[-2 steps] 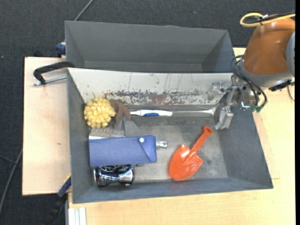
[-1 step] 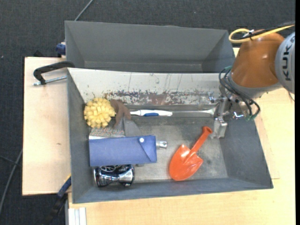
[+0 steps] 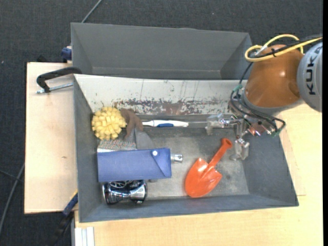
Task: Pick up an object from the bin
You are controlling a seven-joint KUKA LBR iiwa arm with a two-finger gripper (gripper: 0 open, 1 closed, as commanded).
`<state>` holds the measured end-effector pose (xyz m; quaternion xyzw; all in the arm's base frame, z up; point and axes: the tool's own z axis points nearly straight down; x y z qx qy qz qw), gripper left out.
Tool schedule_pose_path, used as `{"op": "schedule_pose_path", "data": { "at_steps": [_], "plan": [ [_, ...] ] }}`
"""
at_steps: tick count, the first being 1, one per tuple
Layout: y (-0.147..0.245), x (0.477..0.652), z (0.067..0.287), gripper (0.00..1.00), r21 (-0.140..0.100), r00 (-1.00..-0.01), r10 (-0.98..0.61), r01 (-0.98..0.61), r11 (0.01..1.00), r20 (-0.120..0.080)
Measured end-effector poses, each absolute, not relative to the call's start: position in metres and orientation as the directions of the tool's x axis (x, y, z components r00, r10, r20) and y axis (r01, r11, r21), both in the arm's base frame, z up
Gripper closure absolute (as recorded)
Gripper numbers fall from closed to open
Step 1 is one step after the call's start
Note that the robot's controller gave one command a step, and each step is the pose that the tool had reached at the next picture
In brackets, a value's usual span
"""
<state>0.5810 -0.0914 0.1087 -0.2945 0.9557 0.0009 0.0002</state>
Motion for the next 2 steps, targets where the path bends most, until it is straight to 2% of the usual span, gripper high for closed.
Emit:
{"op": "schedule_pose_path", "data": {
  "at_steps": [1, 2],
  "plan": [
    [-0.088, 0.578, 0.137, 0.00, -0.007, -0.827, -0.562, -0.562, 0.827, -0.013],
    [-0.083, 0.585, 0.082, 0.00, -0.002, -0.637, -0.771, -0.771, 0.637, -0.005]
  ]
}}
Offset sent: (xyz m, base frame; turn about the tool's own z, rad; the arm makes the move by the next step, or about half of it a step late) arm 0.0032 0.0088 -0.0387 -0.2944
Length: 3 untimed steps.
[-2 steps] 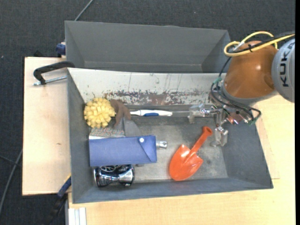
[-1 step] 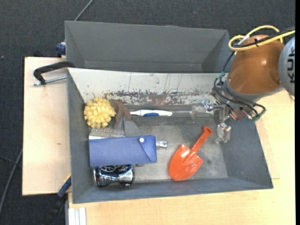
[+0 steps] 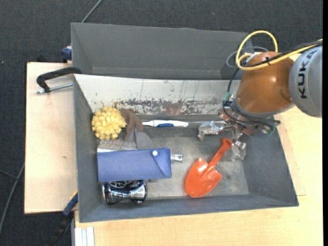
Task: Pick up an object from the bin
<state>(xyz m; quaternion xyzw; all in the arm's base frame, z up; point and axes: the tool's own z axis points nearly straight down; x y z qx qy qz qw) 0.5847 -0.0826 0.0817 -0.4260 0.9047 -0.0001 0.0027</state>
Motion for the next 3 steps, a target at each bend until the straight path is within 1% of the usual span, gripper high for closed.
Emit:
{"op": "schedule_pose_path", "data": {
  "at_steps": [1, 3],
  "plan": [
    [-0.0833, 0.5683, 0.0720, 1.00, -0.014, -0.421, -0.907, -0.907, 0.421, -0.009],
    [-0.0829, 0.5674, 0.0747, 1.00, -0.012, -0.422, -0.906, -0.906, 0.422, -0.010]
  ]
}}
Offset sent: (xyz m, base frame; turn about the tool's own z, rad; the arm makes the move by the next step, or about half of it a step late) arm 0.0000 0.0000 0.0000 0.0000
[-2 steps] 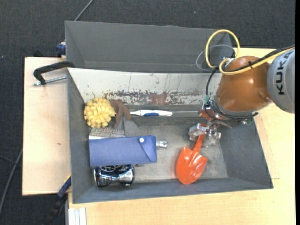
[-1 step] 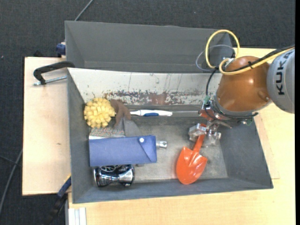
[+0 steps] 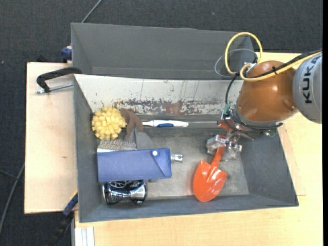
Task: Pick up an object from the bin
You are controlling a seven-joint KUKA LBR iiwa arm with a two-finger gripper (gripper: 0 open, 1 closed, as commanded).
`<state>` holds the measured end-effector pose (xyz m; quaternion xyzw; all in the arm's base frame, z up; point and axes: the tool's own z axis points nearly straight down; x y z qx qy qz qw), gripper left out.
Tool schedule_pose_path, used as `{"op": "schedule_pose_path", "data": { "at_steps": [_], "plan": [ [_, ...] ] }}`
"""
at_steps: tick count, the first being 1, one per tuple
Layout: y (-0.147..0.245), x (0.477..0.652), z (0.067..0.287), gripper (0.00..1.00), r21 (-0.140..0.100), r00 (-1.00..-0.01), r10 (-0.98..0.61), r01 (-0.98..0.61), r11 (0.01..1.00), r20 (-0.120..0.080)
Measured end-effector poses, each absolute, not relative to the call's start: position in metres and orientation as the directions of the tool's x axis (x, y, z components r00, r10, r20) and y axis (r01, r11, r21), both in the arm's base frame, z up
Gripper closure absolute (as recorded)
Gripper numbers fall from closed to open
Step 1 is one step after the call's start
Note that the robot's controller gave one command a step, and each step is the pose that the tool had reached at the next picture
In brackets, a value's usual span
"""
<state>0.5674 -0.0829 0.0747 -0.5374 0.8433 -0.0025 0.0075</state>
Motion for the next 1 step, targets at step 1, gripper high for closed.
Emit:
{"op": "schedule_pose_path", "data": {
  "at_steps": [1],
  "plan": [
    [-0.0820, 0.5658, 0.0915, 1.00, -0.007, -0.422, -0.906, -0.906, 0.422, -0.010]
  ]
}}
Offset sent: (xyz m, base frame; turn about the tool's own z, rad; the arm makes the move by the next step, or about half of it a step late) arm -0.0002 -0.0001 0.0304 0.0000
